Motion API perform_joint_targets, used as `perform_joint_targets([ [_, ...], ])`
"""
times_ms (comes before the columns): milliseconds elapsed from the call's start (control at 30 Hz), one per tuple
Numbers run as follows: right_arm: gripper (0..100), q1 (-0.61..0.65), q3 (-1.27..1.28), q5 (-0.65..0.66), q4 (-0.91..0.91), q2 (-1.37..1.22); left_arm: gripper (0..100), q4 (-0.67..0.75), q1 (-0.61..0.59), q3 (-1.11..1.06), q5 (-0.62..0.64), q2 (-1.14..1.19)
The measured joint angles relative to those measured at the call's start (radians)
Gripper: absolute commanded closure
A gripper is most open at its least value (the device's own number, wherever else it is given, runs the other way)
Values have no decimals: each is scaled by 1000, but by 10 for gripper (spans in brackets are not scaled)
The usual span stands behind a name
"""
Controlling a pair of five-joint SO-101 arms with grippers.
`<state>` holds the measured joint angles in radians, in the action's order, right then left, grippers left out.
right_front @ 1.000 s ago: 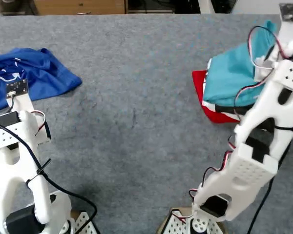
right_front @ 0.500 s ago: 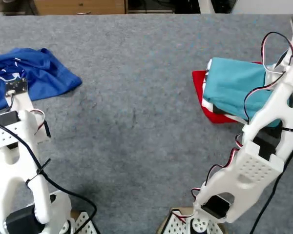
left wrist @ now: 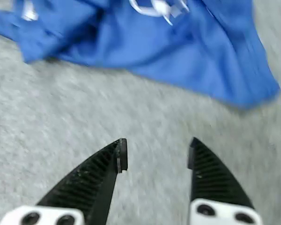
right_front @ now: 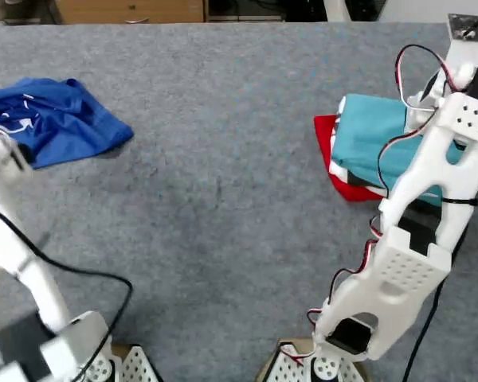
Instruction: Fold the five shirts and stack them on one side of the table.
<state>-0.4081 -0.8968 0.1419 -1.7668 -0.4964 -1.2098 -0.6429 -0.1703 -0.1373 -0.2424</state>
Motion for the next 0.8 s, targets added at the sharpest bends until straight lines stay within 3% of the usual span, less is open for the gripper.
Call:
perform_joint_targets([
  [300, 996, 0, 0, -2, 0, 0, 753, -44, -95, 640, 98, 684],
  [633, 996, 0, 0, -2, 0, 0, 987, -354, -46, 1372, 112, 1315],
  [800, 996, 0, 0, -2, 0, 0, 982, -520, 49, 1636, 12, 1436],
])
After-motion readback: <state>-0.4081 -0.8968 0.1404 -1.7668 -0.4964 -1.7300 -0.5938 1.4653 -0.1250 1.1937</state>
